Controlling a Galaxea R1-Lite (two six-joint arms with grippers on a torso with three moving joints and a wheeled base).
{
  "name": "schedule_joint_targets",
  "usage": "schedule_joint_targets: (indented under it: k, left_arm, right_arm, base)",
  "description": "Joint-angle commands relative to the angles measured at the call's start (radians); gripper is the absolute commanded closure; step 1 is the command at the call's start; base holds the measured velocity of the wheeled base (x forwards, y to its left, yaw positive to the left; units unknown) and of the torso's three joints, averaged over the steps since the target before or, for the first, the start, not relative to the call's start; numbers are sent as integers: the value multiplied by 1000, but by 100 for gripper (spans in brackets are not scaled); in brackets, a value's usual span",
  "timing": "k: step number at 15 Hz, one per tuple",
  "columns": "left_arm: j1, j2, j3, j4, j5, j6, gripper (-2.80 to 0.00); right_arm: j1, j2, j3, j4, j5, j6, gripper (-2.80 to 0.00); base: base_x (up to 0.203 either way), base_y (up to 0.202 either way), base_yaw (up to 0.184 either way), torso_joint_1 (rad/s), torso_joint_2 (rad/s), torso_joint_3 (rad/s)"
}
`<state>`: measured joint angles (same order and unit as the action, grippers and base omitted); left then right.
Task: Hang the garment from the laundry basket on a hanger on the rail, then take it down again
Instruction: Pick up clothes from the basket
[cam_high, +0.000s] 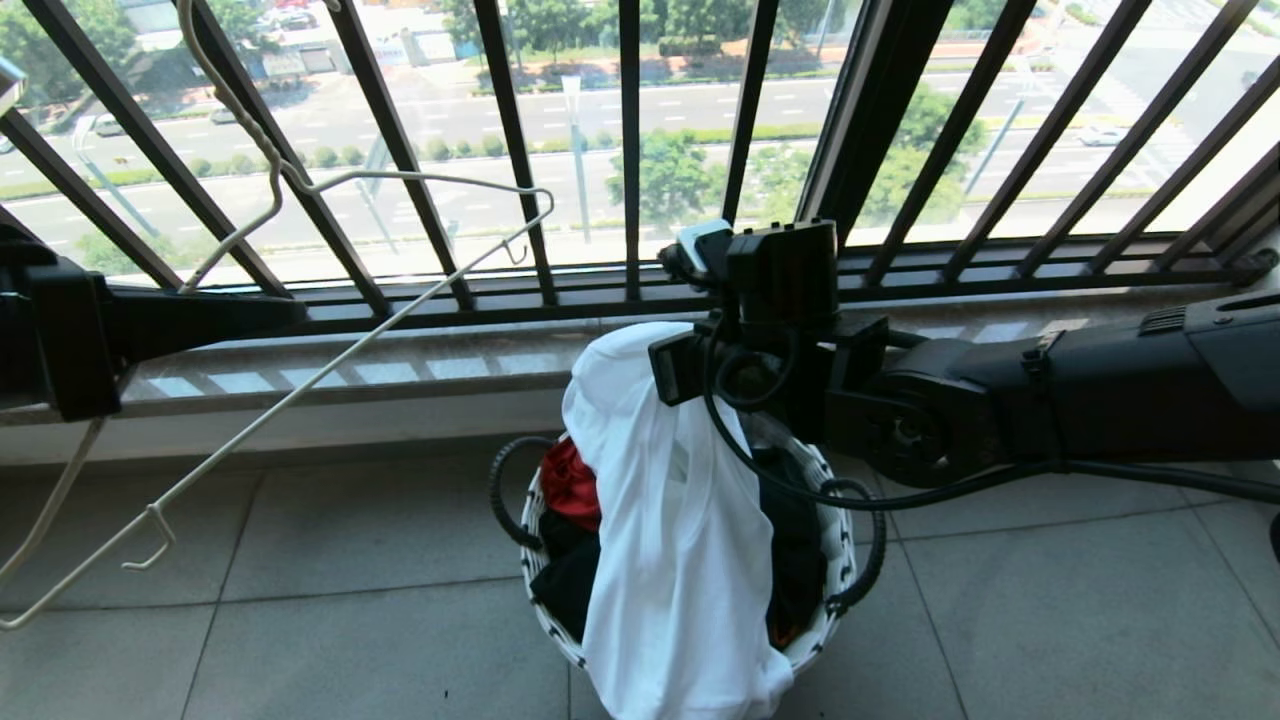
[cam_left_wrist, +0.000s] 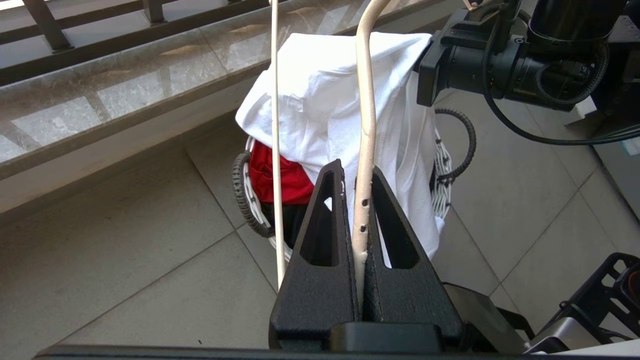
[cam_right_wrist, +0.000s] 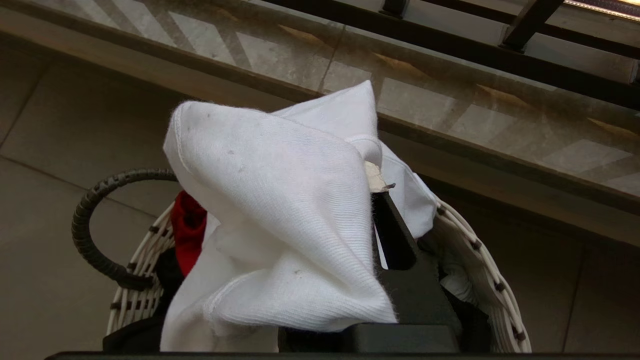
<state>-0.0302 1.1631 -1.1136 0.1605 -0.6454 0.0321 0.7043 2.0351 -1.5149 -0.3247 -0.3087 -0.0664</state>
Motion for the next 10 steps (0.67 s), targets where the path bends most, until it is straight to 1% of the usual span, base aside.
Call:
schedule_joint_targets:
  k: [1,6,10]
  left_arm:
    - [0,-3,3,-1,-3,0,0]
    - [-11,-36,12,5,-4,-3,0]
    - [-19,-46,17,4,-3,0,0]
  right_arm:
    - [4,-56,22,-7,0,-1,0]
    - [4,-68,21,-4,-3,-2,0]
    - [11,-70,24,-2,-4,-7,0]
  base:
    - [0,0,0,0,0,0]
    - [0,0,0,1,1,7]
    - [0,0,0,2,3,162]
